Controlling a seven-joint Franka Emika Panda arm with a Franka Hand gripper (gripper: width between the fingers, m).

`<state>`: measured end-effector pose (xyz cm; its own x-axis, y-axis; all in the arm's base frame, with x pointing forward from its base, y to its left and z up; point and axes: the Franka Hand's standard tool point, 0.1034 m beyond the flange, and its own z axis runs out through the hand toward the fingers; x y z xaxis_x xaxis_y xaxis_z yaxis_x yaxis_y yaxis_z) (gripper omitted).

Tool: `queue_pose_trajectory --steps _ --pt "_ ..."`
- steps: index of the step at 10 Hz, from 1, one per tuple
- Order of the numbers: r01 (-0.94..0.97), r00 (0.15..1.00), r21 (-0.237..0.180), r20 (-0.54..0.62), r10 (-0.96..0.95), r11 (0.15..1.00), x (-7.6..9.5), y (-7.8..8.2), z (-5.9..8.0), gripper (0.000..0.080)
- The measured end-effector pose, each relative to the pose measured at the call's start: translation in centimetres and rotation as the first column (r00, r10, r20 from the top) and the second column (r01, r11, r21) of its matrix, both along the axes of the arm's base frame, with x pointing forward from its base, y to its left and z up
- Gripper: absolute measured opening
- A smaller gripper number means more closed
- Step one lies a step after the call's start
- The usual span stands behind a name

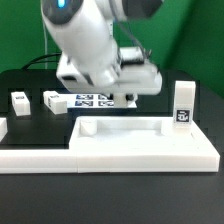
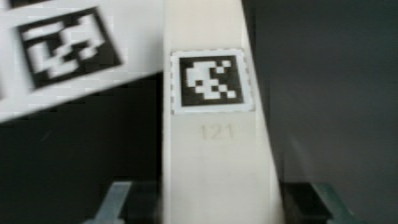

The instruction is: Assemble desk

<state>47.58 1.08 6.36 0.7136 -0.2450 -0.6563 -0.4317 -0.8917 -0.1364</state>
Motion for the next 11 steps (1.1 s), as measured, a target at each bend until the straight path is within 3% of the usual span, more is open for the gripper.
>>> queue_pose_trajectory --steps 2,3,5,6,8,9,10,11 --pt "-0.002 1.000 0.036 0.006 0.002 0.999 1.8 -0.5 5.0 0.0290" --pt "0.010 0.996 0.010 0.084 -0.011 1.000 3.0 -0.7 6.1 0.0290" --pt "0.041 0.969 -0.064 0.246 -0.024 0.997 3.1 -0.6 5.4 0.0290" --pt "0.043 0.950 -0.090 0.312 -0.013 0.995 3.5 -1.0 6.1 0.0290" --pt "0.008 0.900 -0.138 0.433 0.053 0.990 6.4 -3.9 11.1 0.0290" --pt "-0.001 0.866 -0.162 0.494 0.082 0.987 8.8 -5.5 13.9 0.0290" --pt "0.014 0.809 -0.200 0.578 0.106 0.980 10.6 -5.7 16.0 0.0290" --pt "0.035 0.778 -0.215 0.618 0.109 0.976 9.9 -5.3 15.2 0.0290"
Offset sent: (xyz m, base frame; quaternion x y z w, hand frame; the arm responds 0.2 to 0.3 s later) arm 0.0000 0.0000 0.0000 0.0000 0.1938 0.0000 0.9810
